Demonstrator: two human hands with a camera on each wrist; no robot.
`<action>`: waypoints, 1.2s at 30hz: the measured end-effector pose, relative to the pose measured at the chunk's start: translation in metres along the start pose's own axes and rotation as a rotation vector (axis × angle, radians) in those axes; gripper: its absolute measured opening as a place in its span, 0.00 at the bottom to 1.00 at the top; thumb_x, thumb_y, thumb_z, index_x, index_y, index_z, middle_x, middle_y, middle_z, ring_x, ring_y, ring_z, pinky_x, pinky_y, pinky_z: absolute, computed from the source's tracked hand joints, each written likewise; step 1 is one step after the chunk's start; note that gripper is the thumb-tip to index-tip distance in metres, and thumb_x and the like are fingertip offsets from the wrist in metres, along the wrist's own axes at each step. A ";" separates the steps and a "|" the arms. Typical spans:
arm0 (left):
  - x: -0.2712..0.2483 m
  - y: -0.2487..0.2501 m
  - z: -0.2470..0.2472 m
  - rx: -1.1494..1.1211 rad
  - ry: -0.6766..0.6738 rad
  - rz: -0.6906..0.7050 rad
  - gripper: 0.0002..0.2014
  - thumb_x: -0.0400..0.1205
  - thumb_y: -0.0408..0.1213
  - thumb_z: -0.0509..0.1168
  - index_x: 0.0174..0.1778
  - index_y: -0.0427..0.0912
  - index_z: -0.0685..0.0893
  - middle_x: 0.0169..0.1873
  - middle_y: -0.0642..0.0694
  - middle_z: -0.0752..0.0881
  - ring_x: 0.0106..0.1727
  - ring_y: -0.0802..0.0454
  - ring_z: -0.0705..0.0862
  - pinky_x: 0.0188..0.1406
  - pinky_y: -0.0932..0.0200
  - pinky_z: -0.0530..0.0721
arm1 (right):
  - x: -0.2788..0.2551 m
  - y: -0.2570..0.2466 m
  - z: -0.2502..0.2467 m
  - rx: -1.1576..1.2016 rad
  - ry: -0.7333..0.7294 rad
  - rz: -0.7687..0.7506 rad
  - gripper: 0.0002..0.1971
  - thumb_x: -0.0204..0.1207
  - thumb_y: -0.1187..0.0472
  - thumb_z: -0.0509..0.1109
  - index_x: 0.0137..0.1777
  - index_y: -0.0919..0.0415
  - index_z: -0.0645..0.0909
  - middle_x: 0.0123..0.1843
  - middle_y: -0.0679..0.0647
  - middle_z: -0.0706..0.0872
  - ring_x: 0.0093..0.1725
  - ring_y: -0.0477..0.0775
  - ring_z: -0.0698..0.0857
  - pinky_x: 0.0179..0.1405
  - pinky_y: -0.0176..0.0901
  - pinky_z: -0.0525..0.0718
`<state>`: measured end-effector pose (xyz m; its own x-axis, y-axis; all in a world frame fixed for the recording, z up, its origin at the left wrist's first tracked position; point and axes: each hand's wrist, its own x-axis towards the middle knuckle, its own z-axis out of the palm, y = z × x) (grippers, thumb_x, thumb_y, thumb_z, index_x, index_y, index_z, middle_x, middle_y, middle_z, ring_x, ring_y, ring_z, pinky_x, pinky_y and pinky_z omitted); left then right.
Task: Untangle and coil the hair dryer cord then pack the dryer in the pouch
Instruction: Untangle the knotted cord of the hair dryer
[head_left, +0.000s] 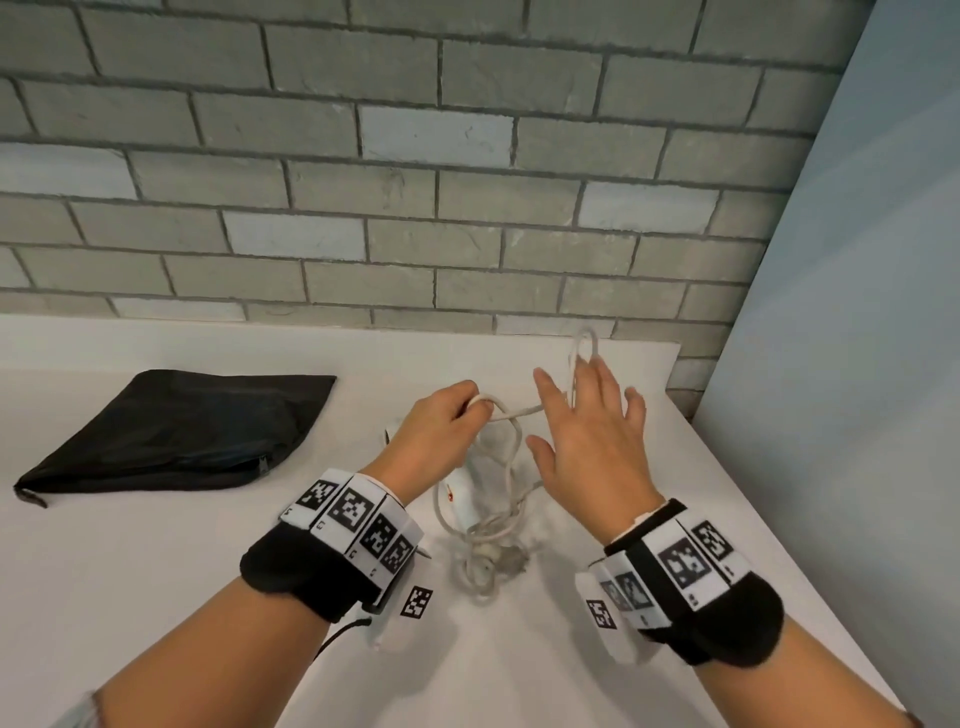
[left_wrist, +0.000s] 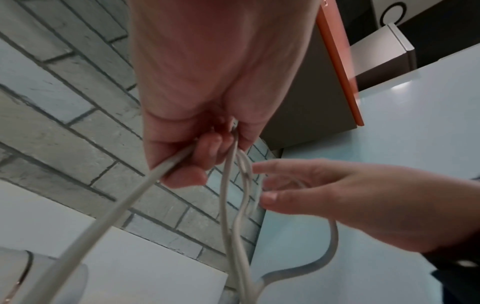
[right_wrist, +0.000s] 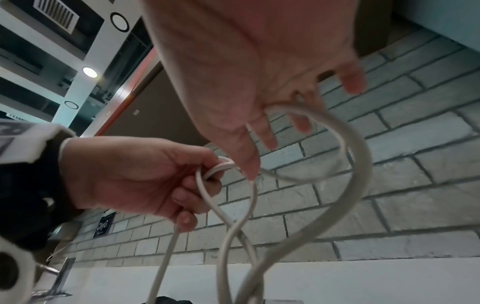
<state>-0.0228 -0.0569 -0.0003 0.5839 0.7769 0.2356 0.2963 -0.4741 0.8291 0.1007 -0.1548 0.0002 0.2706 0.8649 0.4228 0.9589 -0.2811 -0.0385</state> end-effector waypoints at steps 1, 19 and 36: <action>0.000 0.001 0.001 -0.016 -0.016 -0.009 0.13 0.82 0.40 0.57 0.32 0.38 0.72 0.25 0.46 0.73 0.28 0.47 0.74 0.34 0.45 0.81 | 0.002 0.000 -0.001 -0.003 -0.067 0.046 0.28 0.79 0.49 0.58 0.78 0.49 0.56 0.76 0.65 0.63 0.76 0.67 0.60 0.71 0.63 0.61; 0.003 -0.025 -0.008 -0.295 0.073 -0.186 0.14 0.83 0.40 0.56 0.34 0.40 0.78 0.40 0.42 0.87 0.45 0.44 0.84 0.44 0.52 0.78 | 0.017 0.031 -0.008 0.813 0.380 0.113 0.07 0.82 0.64 0.57 0.47 0.59 0.76 0.34 0.53 0.82 0.30 0.54 0.87 0.29 0.36 0.83; -0.004 -0.028 -0.022 -0.582 -0.016 -0.235 0.12 0.84 0.44 0.54 0.39 0.42 0.76 0.45 0.43 0.82 0.45 0.46 0.85 0.54 0.41 0.82 | 0.019 0.070 0.027 1.276 0.081 0.582 0.22 0.80 0.72 0.56 0.73 0.58 0.62 0.52 0.58 0.77 0.39 0.53 0.88 0.38 0.38 0.85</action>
<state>-0.0501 -0.0379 -0.0138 0.5655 0.8247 0.0092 -0.0390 0.0155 0.9991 0.1756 -0.1472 -0.0188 0.6872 0.7180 0.1107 0.1409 0.0178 -0.9899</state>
